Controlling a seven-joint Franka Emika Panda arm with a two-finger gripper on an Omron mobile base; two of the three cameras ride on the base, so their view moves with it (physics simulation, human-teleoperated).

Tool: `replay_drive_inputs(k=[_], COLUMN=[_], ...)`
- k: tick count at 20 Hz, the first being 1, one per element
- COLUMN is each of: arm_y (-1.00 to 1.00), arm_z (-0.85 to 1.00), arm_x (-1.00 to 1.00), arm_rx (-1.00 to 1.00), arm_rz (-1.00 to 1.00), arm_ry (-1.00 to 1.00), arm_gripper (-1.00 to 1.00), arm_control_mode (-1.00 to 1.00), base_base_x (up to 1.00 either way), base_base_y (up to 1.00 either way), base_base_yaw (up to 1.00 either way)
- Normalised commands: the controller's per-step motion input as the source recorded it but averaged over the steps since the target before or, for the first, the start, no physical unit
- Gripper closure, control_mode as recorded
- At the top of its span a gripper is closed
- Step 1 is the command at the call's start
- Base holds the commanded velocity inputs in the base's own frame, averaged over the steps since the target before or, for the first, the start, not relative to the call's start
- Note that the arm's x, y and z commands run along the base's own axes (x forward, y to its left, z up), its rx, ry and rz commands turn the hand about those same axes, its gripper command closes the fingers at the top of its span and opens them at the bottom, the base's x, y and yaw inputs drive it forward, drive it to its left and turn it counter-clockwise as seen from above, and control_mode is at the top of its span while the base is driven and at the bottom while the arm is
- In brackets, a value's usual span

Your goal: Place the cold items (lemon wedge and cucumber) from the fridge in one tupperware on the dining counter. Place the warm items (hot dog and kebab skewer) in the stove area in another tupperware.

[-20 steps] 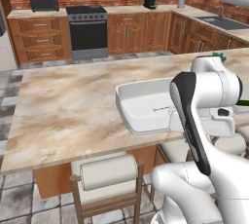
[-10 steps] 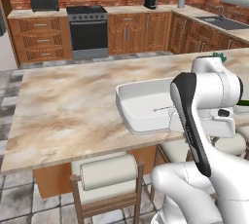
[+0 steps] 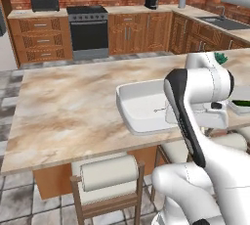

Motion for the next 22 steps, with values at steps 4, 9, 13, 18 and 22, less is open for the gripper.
replay_drive_inputs(k=[4,9,13,18,22], arm_y=[0.00,-0.11,-0.04,-0.19,-0.23], arm_z=[0.41,0.33,-0.01,-0.46,-0.60], arm_x=[1.00,1.00,1.00,1.00,1.00], arm_rx=[-0.02,0.01,0.03,0.00,0.00], arm_rz=[-0.16,-0.27,-0.22,-0.01,0.00], arm_ry=[-0.06,-0.07,-0.19,-0.25,-0.09], arm_gripper=[1.00,1.00,1.00,1.00,1.00], arm_control_mode=[-1.00,-1.00,-1.00,-1.00,-1.00], base_base_x=[0.00,0.00,0.00,0.00,0.00], base_base_y=[0.00,0.00,0.00,0.00,0.00], base_base_yaw=[0.00,0.00,0.00,0.00,0.00])
